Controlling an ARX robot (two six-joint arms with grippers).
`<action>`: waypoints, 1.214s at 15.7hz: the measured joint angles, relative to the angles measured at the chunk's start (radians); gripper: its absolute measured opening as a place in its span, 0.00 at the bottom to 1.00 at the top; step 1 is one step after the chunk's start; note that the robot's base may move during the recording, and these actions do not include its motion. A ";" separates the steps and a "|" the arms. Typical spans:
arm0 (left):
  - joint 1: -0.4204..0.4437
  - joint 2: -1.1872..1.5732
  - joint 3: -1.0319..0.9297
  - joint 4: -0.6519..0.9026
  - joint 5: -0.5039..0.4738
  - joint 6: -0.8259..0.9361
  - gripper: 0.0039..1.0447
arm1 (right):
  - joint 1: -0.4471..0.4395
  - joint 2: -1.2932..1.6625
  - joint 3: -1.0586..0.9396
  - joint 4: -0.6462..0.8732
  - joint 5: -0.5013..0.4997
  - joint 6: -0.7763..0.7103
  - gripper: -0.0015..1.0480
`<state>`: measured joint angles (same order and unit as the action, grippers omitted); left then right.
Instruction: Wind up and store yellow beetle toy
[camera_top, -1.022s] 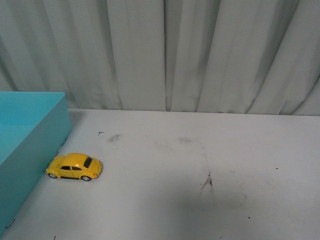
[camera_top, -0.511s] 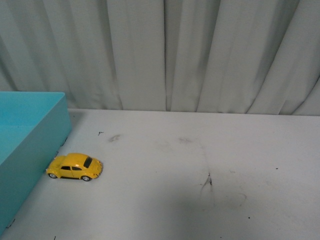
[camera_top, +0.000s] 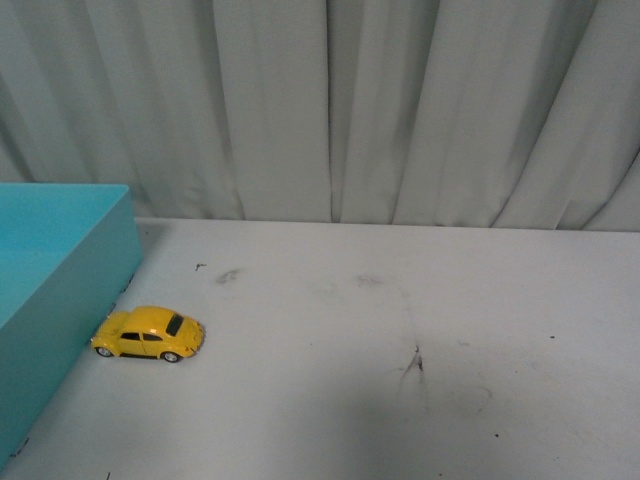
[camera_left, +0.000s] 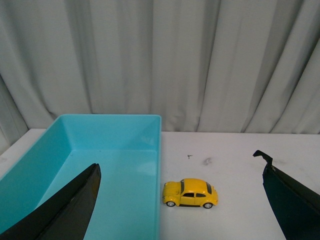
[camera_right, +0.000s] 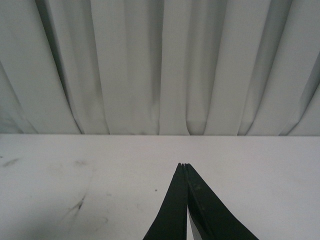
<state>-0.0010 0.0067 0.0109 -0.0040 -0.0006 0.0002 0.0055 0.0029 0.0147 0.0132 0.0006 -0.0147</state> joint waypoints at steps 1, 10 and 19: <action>0.000 0.000 0.000 0.001 0.000 0.000 0.94 | 0.000 0.000 -0.004 -0.027 0.000 0.000 0.02; 0.000 0.000 0.000 0.001 0.000 0.000 0.94 | 0.000 0.000 -0.004 -0.017 0.000 0.000 0.95; -0.004 1.012 0.427 0.291 -0.148 -0.376 0.94 | -0.001 0.000 -0.004 -0.017 0.000 0.000 0.94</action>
<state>-0.0051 1.0183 0.4377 0.2867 -0.1490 -0.3756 0.0044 0.0025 0.0105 -0.0040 0.0006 -0.0143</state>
